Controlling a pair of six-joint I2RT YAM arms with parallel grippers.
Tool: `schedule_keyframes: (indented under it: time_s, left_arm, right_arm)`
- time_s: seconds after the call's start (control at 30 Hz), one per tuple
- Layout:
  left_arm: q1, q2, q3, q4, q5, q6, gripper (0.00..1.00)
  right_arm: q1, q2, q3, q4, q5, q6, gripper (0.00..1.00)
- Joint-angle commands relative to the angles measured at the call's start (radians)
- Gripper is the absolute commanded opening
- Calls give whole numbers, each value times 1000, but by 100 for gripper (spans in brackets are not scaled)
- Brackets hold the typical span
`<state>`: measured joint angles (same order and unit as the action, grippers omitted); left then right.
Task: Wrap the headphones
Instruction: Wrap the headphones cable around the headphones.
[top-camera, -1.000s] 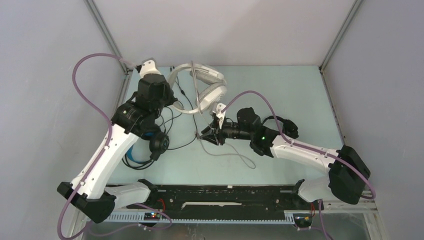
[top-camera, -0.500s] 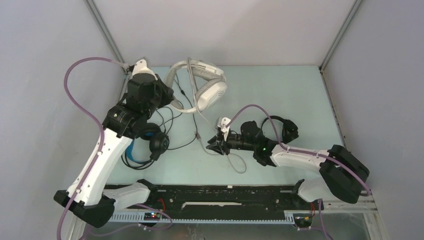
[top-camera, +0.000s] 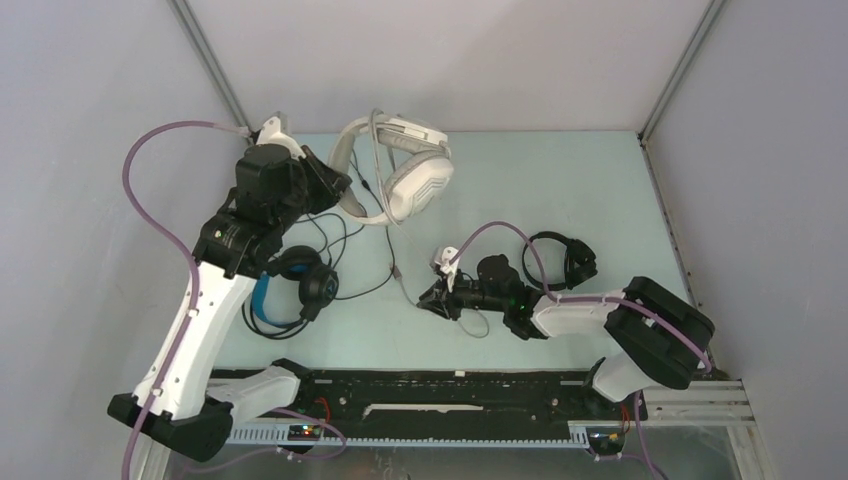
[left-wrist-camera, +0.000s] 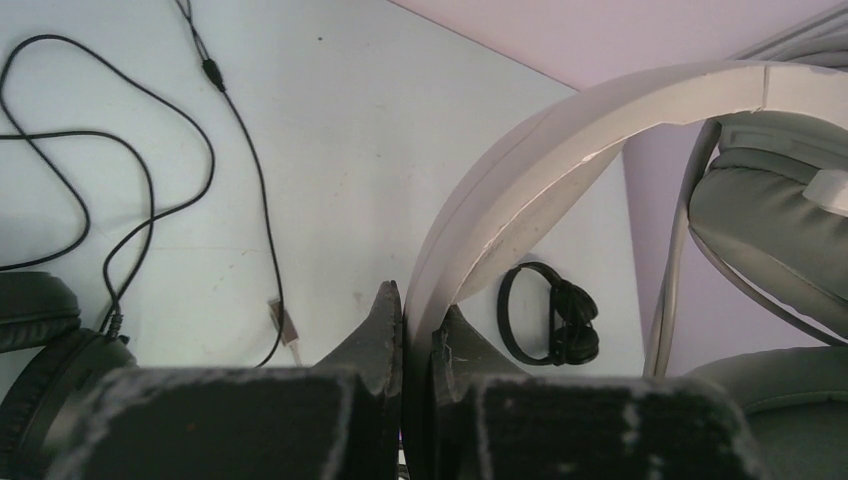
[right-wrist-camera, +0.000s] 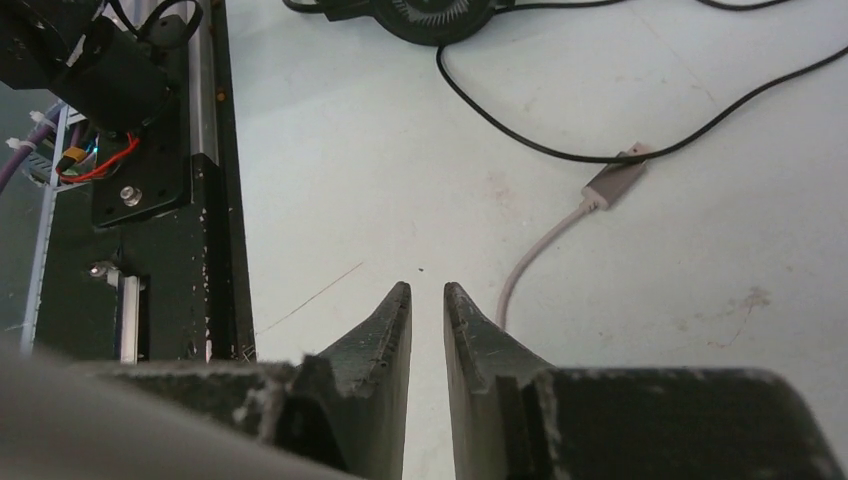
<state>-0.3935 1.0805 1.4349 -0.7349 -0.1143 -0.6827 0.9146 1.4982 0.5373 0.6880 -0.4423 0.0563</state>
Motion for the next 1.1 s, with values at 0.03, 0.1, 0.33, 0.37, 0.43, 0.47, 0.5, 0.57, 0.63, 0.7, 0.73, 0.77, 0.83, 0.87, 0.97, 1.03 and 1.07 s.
schedule_keyframes:
  time_s: [0.03, 0.1, 0.33, 0.37, 0.43, 0.47, 0.5, 0.57, 0.63, 0.7, 0.73, 0.77, 0.83, 0.87, 0.97, 1.03, 1.07]
  left_arm:
    - [37, -46, 70, 145, 186, -74, 0]
    - [53, -46, 58, 170, 262, -76, 0]
    - [69, -11, 49, 167, 482, 54, 0]
    - [69, -5, 45, 168, 522, 71, 0]
    - [70, 6, 33, 183, 605, 106, 0]
    - [69, 10, 29, 185, 634, 120, 0]
    - [69, 14, 26, 184, 651, 137, 0]
    - [69, 20, 20, 177, 691, 173, 0]
    - [67, 28, 7, 168, 725, 219, 0]
    - [67, 37, 3, 141, 740, 276, 0]
    - [67, 39, 1, 125, 736, 308, 0]
    - [67, 41, -2, 107, 721, 337, 0]
    - [62, 40, -5, 74, 682, 399, 0]
    - [56, 37, -8, 62, 668, 429, 0]
    - [13, 32, -16, 14, 596, 555, 0]
    - [-32, 33, -19, -12, 522, 631, 0]
    - [-50, 34, -20, -20, 489, 656, 0]
  right_arm:
    - [-9, 60, -20, 125, 24, 22, 11]
    - [-27, 87, -26, 157, 7, 41, 3]
    - [-131, 108, -28, 254, -67, 125, 0]
    - [-149, 104, -28, 265, -68, 138, 0]
    - [-204, 98, -22, 280, -75, 191, 0]
    - [-231, 93, -16, 283, -84, 217, 0]
    - [-255, 91, -9, 283, -96, 241, 0]
    - [-299, 82, 5, 274, -111, 278, 0]
    - [-337, 62, 26, 245, -120, 302, 0]
    - [-370, 43, 53, 192, -126, 305, 0]
    - [-384, 28, 67, 159, -128, 302, 0]
    - [-395, 18, 83, 123, -128, 301, 0]
    - [-418, -8, 117, 47, -136, 296, 0]
    - [-428, -22, 140, 2, -143, 288, 0]
    - [-446, -56, 224, -172, -161, 252, 0]
    - [-452, -71, 283, -284, -177, 223, 0]
    - [-454, -76, 312, -336, -189, 211, 0]
